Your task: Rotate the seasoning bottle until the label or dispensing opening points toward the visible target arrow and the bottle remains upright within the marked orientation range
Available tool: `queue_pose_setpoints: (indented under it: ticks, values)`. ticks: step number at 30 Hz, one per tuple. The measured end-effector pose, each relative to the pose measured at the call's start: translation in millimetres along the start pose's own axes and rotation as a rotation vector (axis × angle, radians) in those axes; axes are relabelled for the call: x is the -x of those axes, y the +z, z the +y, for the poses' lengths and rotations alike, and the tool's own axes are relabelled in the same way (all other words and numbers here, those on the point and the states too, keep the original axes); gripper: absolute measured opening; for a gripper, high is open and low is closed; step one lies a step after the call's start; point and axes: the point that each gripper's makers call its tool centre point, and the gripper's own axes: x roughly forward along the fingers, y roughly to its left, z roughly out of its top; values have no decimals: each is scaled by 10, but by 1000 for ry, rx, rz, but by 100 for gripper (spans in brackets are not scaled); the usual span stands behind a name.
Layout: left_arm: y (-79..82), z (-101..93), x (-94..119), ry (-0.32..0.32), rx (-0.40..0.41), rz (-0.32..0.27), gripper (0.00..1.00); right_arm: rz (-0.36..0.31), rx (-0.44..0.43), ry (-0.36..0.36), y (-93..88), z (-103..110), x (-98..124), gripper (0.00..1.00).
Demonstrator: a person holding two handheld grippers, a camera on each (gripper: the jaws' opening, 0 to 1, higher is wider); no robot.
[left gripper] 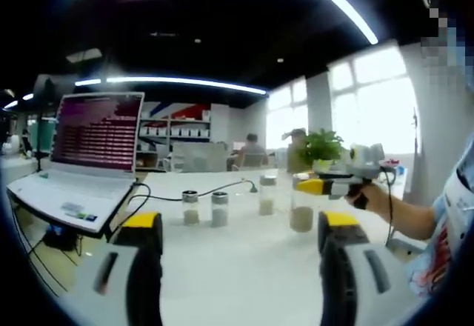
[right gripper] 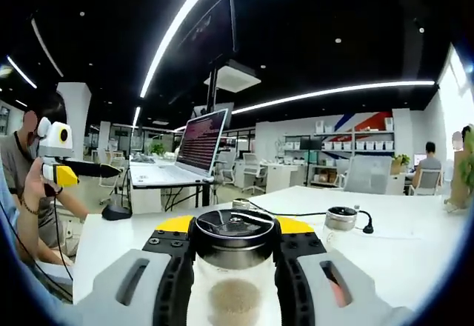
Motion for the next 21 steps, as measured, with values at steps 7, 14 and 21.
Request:
queue_pose_setpoints:
  ticks: [7, 14, 21]
  values:
    - [-47, 5, -40, 21, -17, 13, 92, 19, -41, 12, -114, 18, 82, 40]
    - [-33, -32, -36, -12, 4, 4, 91, -8, 9, -9, -154, 63, 149, 40]
    - [-38, -23, -25, -1, -12, 8, 89, 2, -31, 23, -259, 129, 188, 40]
